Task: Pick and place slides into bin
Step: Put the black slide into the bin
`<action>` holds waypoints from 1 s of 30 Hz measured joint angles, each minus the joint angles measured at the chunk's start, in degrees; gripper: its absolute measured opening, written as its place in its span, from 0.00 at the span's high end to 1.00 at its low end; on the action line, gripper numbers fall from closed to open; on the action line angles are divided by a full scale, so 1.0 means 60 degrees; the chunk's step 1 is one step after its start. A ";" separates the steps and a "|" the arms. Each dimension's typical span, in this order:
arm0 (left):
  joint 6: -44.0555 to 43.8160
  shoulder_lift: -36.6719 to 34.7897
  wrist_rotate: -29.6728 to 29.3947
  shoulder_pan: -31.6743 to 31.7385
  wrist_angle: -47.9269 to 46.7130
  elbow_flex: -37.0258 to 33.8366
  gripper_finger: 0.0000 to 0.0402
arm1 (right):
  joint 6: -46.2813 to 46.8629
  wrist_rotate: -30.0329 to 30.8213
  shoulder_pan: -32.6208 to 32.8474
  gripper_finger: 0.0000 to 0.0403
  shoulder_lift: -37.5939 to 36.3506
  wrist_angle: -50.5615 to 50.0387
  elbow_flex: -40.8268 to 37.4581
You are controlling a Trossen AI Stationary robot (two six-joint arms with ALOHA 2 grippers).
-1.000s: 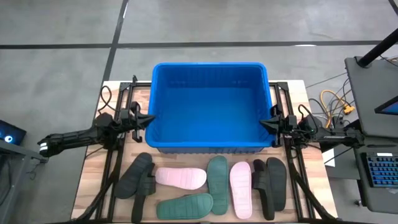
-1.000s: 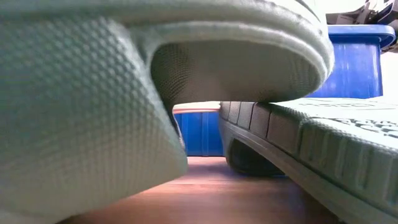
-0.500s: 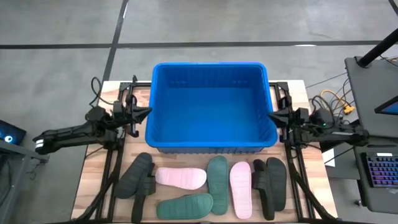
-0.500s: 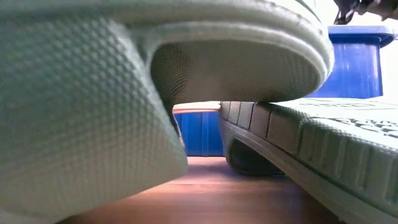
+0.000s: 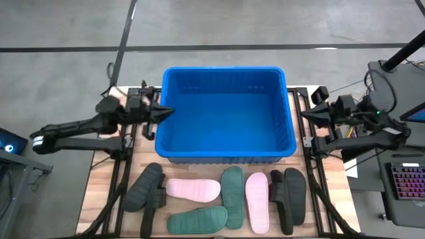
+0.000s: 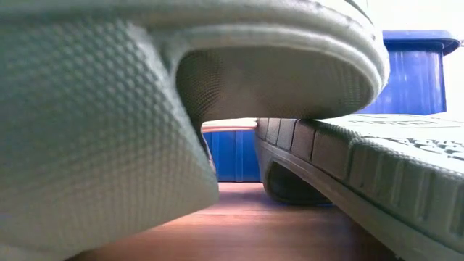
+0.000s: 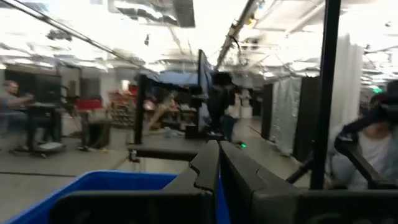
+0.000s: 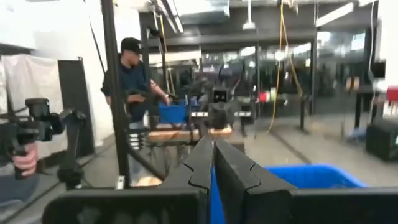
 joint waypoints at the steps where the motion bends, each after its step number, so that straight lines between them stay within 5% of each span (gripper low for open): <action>1: -0.0065 0.0264 0.0130 -0.0007 -0.0092 0.0321 1.00 | 0.0031 -0.0001 0.0000 0.98 0.0179 -0.0433 0.0364; 12: -0.0567 0.2453 0.0737 -0.0503 -0.3012 0.4035 1.00 | -0.0307 -0.1687 0.0074 0.98 0.2552 -0.2232 0.3285; 22: -0.0828 0.2636 0.0597 -0.1695 -0.4002 0.5552 1.00 | -0.1204 -0.1673 0.1565 0.98 0.4232 -0.2946 0.4635; 30: -0.0923 0.2531 -0.0889 -0.3281 -0.6148 0.6352 1.00 | -0.1300 0.0186 0.3734 0.98 0.5133 -0.2943 0.4925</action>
